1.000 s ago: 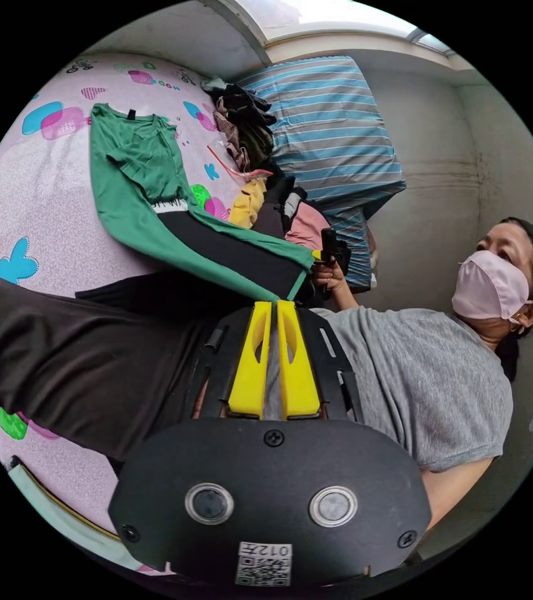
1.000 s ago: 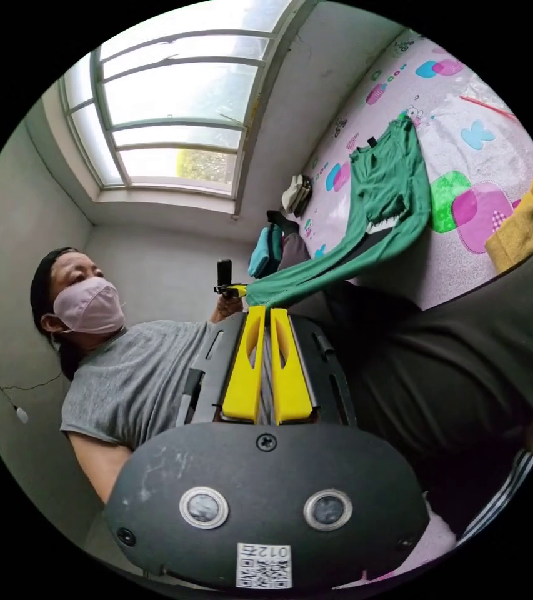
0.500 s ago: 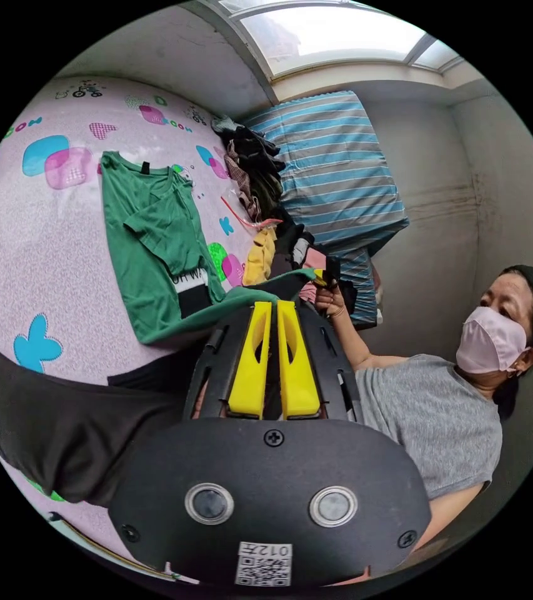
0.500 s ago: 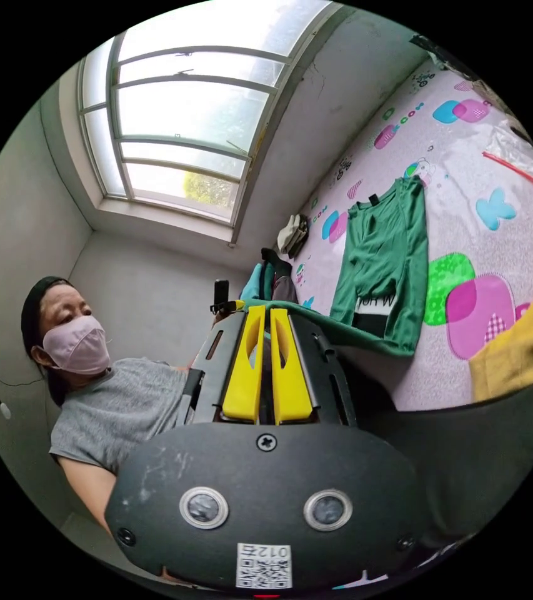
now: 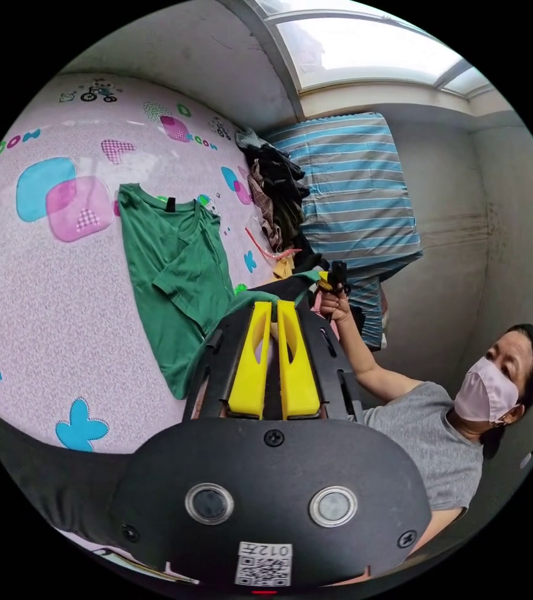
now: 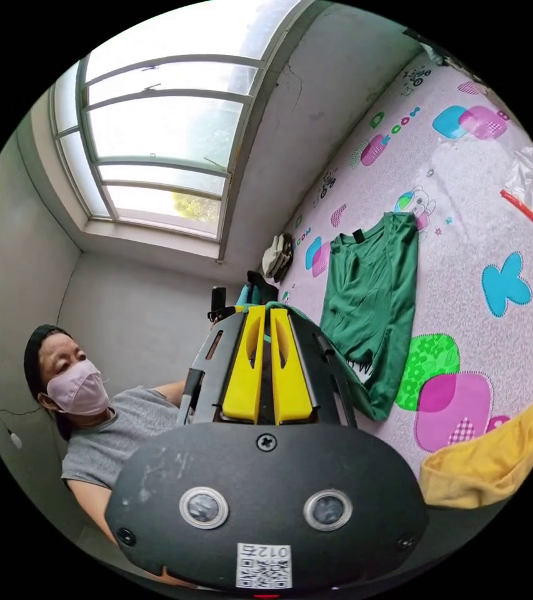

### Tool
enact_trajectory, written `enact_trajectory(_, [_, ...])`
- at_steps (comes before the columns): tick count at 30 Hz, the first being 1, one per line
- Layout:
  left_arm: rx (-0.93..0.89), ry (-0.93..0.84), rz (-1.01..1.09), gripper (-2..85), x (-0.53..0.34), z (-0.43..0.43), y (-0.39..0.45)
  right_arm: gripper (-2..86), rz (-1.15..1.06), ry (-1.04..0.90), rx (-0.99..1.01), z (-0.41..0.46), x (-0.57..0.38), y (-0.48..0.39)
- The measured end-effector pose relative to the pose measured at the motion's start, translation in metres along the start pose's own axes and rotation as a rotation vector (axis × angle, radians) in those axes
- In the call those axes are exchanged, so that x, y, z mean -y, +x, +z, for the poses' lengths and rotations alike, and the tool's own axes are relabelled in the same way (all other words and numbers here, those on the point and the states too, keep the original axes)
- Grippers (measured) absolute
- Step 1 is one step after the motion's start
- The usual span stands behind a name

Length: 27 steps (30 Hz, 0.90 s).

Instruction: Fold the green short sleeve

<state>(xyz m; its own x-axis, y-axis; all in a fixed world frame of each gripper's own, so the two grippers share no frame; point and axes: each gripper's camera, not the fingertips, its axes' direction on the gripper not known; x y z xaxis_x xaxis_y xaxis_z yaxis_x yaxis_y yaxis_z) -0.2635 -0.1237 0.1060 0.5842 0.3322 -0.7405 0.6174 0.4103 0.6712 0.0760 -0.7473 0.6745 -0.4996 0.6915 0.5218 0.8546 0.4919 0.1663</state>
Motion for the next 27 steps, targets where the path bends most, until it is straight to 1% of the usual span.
enact_trajectory(6, [0.012, 0.028, -0.063, 1.1, 0.085, -0.002, -0.04, -0.3, 0.035, -0.007, -0.024, 0.016, 0.093, 0.042])
enact_trajectory(10, [0.011, 0.061, -0.166, 1.2, 0.149, 0.006, -0.091, 0.2, 0.106, 0.009, -0.046, 0.035, 0.164, 0.1])
enact_trajectory(12, [0.031, 0.069, -0.218, 1.4, 0.172, 0.013, -0.116, 0.7, 0.153, 0.01, -0.087, 0.047, 0.19, 0.131])
enact_trajectory(14, [0.064, 0.071, -0.262, 1.5, 0.192, 0.024, -0.143, 2.9, 0.224, 0.02, -0.191, 0.062, 0.216, 0.175])
enact_trajectory(15, [0.089, 0.091, -0.318, 1.6, 0.199, 0.03, -0.161, 3.9, 0.255, 0.03, -0.207, 0.065, 0.22, 0.186])
enact_trajectory(17, [0.073, 0.157, -0.345, 1.9, 0.204, 0.033, -0.179, 7.3, 0.312, 0.119, -0.192, 0.065, 0.229, 0.216])
enact_trajectory(18, [0.056, 0.225, -0.363, 2.0, 0.204, 0.03, -0.185, 7.2, 0.312, 0.152, -0.183, 0.063, 0.229, 0.219])
enact_trajectory(19, [0.034, 0.289, -0.348, 2.1, 0.203, 0.026, -0.186, 7.0, 0.305, 0.208, -0.17, 0.058, 0.226, 0.223])
enact_trajectory(21, [0.021, 0.342, -0.309, 2.1, 0.198, 0.019, -0.183, 6.8, 0.297, 0.227, -0.169, 0.053, 0.219, 0.227])
enact_trajectory(23, [0.036, 0.324, -0.275, 2.2, 0.191, 0.018, -0.175, 6.4, 0.272, 0.166, -0.206, 0.052, 0.2, 0.222])
enact_trajectory(24, [0.058, 0.279, -0.256, 2.2, 0.184, 0.021, -0.167, 6.2, 0.262, 0.141, -0.217, 0.053, 0.193, 0.219])
enact_trajectory(26, [0.117, 0.187, -0.228, 2.3, 0.17, 0.03, -0.153, 5.9, 0.224, 0.026, -0.261, 0.061, 0.159, 0.205])
enact_trajectory(27, [0.171, 0.117, -0.211, 2.4, 0.159, 0.039, -0.143, 5.9, 0.221, -0.005, -0.274, 0.063, 0.149, 0.202])
